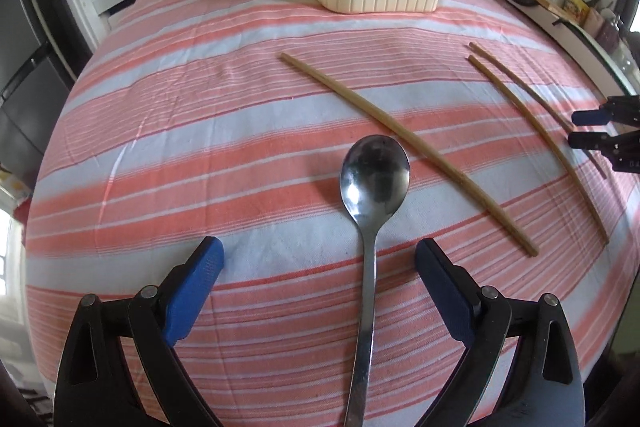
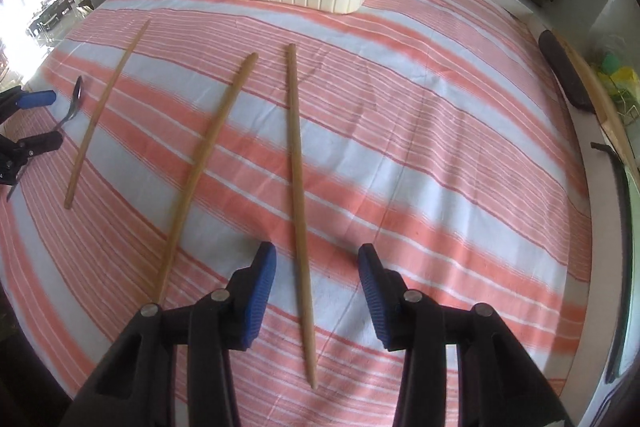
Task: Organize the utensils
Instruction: 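Grasp the steel spoon with the left tool while the right tool holds its chopstick, then carry spoon and chopstick to the cream holder and release both inside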
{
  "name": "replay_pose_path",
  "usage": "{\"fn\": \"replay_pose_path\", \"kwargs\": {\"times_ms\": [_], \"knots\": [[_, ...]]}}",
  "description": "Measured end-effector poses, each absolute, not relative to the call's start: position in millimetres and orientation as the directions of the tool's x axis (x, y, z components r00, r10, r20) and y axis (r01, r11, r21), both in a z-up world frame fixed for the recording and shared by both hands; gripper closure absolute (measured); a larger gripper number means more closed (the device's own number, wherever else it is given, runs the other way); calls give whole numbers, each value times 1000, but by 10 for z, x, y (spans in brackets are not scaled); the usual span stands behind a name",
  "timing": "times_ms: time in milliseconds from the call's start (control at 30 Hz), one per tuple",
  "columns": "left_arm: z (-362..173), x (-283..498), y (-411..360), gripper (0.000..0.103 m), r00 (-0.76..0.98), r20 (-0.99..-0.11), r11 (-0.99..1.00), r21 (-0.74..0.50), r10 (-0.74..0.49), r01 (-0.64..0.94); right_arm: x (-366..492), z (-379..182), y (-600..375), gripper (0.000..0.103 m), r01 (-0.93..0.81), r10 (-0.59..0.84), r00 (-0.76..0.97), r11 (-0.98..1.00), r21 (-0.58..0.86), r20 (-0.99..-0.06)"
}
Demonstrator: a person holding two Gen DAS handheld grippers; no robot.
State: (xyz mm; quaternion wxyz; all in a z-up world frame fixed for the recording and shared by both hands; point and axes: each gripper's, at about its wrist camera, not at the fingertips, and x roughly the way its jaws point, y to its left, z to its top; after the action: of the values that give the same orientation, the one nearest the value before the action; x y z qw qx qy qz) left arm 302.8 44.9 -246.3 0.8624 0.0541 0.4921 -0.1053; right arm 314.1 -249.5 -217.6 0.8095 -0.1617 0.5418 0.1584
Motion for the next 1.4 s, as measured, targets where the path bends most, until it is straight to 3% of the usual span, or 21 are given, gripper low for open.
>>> {"fn": "replay_pose_path", "kwargs": {"times_ms": [133, 200, 300, 400, 467, 500, 533, 833, 1133, 1400], "knots": [[-2461, 3078, 396, 8, 502, -854, 972, -16, -135, 234, 3372, -2188, -2365, 67, -479, 116, 321, 876, -56, -940], [-2447, 3124, 348, 13, 505, -852, 970, -14, -138, 242, 3504, -2190, -2269, 69, -502, 129, 314, 864, -49, -940], [-2423, 3190, 262, 23, 504, -852, 964, -4, -142, 265, 3729, -2187, -2112, 80, -520, 142, 302, 853, -38, -942], [-2410, 3224, 201, 29, 506, -849, 959, -1, -150, 283, 3956, -2199, -1938, 81, -535, 143, 294, 844, -39, -945], [-2398, 3250, 187, 41, 512, -844, 958, -5, -157, 285, 4099, -2208, -1852, 81, -533, 148, 286, 846, -29, -947], [-2385, 3263, 192, 57, 517, -840, 958, -9, -162, 285, 4169, -2208, -1829, 83, -528, 156, 277, 849, -15, -948], [-2373, 3279, 202, 65, 518, -838, 957, -19, -173, 288, 4227, -2205, -1814, 94, -520, 155, 273, 854, -10, -949], [-2091, 3140, 404, 67, 566, -802, 967, -52, -189, 249, 4098, -1836, -2058, 97, -396, 206, 394, 917, 37, -896], [-1415, 2773, 635, 67, 695, -679, 969, -112, -236, 220, 3330, -835, -2387, 97, -348, 256, 664, 937, 13, -703], [-1024, 2558, 634, 67, 756, -599, 964, -135, -264, 229, 2713, -442, -2449, 97, -324, 281, 782, 946, 23, -556]]}}
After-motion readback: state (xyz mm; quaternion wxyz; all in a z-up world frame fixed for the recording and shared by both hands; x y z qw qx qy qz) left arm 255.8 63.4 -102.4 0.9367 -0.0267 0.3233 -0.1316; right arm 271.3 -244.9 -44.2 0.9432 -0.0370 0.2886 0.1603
